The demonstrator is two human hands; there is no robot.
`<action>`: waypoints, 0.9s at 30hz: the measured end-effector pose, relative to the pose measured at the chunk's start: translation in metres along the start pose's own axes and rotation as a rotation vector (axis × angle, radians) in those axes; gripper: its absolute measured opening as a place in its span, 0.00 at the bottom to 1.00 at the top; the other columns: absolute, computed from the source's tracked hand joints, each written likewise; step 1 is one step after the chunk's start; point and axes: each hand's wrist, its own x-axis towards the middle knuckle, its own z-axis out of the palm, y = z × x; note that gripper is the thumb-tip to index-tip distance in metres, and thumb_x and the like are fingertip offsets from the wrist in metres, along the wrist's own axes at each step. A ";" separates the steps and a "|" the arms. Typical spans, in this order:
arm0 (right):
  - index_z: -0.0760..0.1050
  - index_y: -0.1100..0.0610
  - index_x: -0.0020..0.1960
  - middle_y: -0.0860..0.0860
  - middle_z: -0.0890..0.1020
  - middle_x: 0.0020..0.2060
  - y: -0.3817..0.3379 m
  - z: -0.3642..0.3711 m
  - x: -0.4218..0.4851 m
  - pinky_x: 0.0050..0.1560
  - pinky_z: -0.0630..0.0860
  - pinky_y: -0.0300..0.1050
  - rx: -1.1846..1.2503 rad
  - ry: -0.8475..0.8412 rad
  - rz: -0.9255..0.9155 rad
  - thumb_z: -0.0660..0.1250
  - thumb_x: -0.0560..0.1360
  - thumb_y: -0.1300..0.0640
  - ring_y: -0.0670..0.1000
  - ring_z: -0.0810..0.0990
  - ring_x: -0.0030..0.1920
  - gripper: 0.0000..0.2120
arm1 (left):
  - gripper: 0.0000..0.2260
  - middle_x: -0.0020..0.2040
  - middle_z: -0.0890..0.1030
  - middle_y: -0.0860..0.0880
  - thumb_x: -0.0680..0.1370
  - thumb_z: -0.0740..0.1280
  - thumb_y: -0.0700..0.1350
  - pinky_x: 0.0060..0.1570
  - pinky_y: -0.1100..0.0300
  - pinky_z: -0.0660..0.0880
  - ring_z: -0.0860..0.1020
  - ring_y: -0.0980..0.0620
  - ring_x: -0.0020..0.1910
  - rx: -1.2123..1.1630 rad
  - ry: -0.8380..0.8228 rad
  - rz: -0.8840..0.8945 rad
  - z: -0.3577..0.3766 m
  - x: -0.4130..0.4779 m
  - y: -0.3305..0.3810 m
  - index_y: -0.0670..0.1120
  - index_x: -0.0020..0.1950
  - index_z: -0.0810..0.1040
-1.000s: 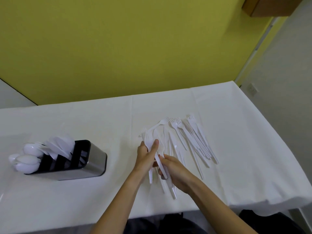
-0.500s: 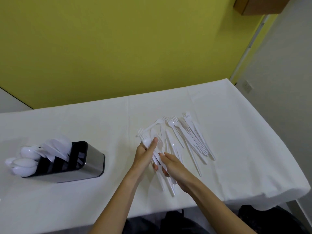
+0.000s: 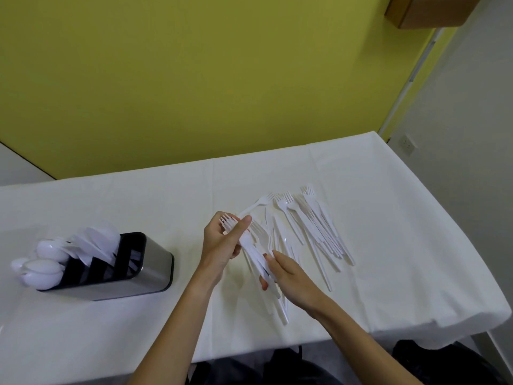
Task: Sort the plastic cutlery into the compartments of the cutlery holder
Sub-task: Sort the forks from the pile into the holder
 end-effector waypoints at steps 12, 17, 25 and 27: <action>0.71 0.60 0.59 0.54 0.82 0.39 -0.020 -0.010 0.003 0.35 0.77 0.42 0.379 -0.149 0.125 0.49 0.84 0.52 0.54 0.79 0.31 0.16 | 0.03 0.35 0.75 0.47 0.79 0.66 0.44 0.24 0.66 0.67 0.70 0.58 0.25 0.093 -0.025 0.007 0.007 -0.002 0.000 0.45 0.46 0.75; 0.66 0.56 0.43 0.49 0.69 0.30 -0.015 -0.002 0.006 0.29 0.64 0.39 0.155 -0.033 0.035 0.50 0.83 0.48 0.43 0.65 0.25 0.16 | 0.04 0.33 0.74 0.48 0.80 0.63 0.42 0.23 0.66 0.66 0.69 0.57 0.23 0.103 -0.019 -0.033 0.011 -0.002 0.001 0.44 0.46 0.72; 0.68 0.55 0.48 0.50 0.74 0.34 -0.003 -0.004 0.014 0.34 0.68 0.38 -0.238 -0.006 -0.119 0.62 0.78 0.46 0.47 0.71 0.32 0.12 | 0.04 0.34 0.74 0.46 0.82 0.59 0.44 0.22 0.64 0.63 0.67 0.54 0.23 0.049 -0.045 -0.075 0.017 0.000 -0.001 0.46 0.52 0.73; 0.69 0.56 0.51 0.51 0.77 0.37 0.000 -0.007 0.018 0.38 0.73 0.43 -0.299 -0.006 -0.113 0.60 0.79 0.47 0.50 0.76 0.35 0.12 | 0.09 0.34 0.75 0.45 0.83 0.57 0.48 0.22 0.63 0.64 0.68 0.52 0.23 0.005 -0.097 -0.073 0.019 0.001 0.002 0.45 0.52 0.74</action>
